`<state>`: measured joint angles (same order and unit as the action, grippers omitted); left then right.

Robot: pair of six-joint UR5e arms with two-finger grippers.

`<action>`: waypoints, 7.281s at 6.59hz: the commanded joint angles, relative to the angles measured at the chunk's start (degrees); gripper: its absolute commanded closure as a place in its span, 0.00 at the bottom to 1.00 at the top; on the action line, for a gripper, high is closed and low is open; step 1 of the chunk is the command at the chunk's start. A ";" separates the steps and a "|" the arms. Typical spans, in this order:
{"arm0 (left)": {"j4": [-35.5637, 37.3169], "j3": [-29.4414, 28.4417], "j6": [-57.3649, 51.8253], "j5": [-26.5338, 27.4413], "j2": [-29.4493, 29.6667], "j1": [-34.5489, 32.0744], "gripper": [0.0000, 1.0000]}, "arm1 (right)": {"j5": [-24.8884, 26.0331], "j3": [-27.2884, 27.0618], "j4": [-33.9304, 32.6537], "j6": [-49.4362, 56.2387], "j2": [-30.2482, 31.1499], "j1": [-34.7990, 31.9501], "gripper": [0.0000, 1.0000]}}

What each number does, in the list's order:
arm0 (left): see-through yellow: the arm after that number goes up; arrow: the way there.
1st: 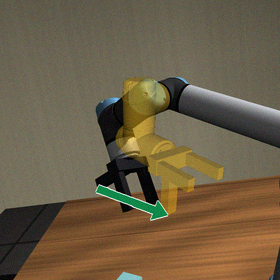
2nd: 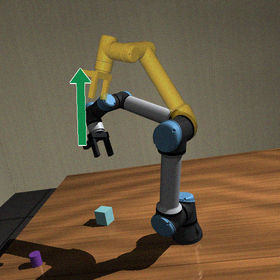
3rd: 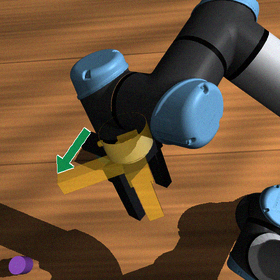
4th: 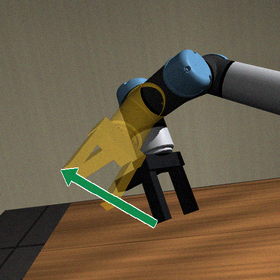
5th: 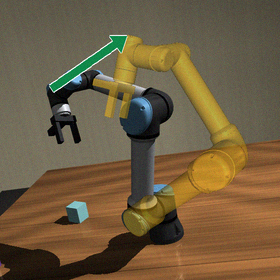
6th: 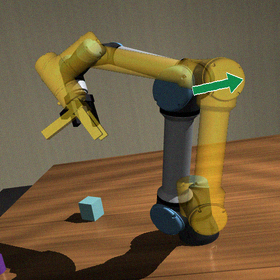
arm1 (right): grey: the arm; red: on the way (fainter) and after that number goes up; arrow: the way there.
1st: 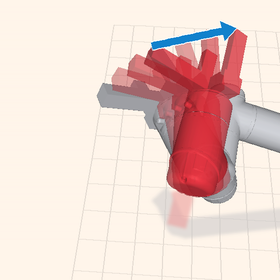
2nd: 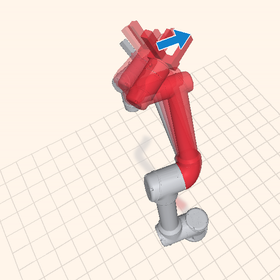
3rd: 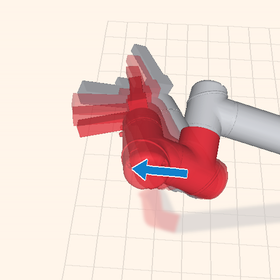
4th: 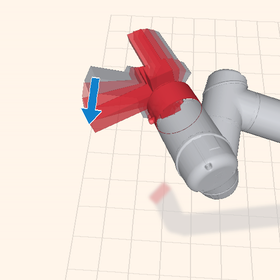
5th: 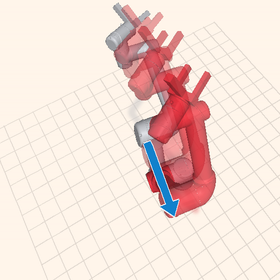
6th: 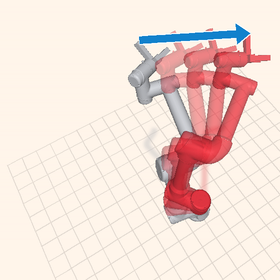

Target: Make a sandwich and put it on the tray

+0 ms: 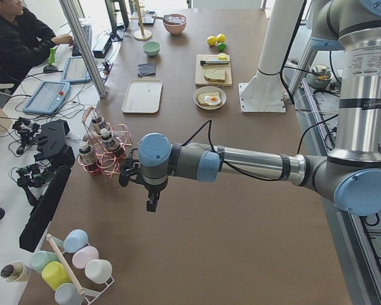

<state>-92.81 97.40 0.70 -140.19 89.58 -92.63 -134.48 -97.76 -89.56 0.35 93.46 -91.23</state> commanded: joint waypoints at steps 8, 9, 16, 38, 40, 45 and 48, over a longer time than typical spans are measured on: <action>-0.17 0.25 -0.61 -0.09 -0.10 -0.36 0.02 | -0.17 -0.32 0.00 -0.09 -0.03 0.00 0.00; -0.17 0.34 -0.61 -0.09 0.16 -0.27 0.02 | -0.08 -0.15 0.00 -0.09 -0.30 0.00 0.00; -0.08 -0.10 -0.53 -0.35 1.30 -0.10 0.02 | 0.00 0.12 0.00 -0.09 -0.65 0.00 0.00; -25.16 0.95 26.97 0.09 7.36 18.05 0.02 | -6.41 -1.73 17.88 -13.63 -5.48 7.99 0.00; -32.49 1.04 46.83 3.15 10.25 25.44 0.02 | -6.32 -1.99 27.03 -29.63 -5.57 13.59 0.00; -36.47 6.74 74.07 11.51 13.70 39.18 0.02 | 3.06 -14.54 38.58 -79.32 -5.05 42.30 0.00; -36.47 7.28 74.36 13.45 13.34 40.07 0.02 | 15.35 -17.64 38.23 -82.88 -4.87 60.34 0.00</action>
<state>-129.28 104.67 74.93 -126.97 102.96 -52.70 -123.39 -114.96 -51.21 -81.93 88.51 -36.70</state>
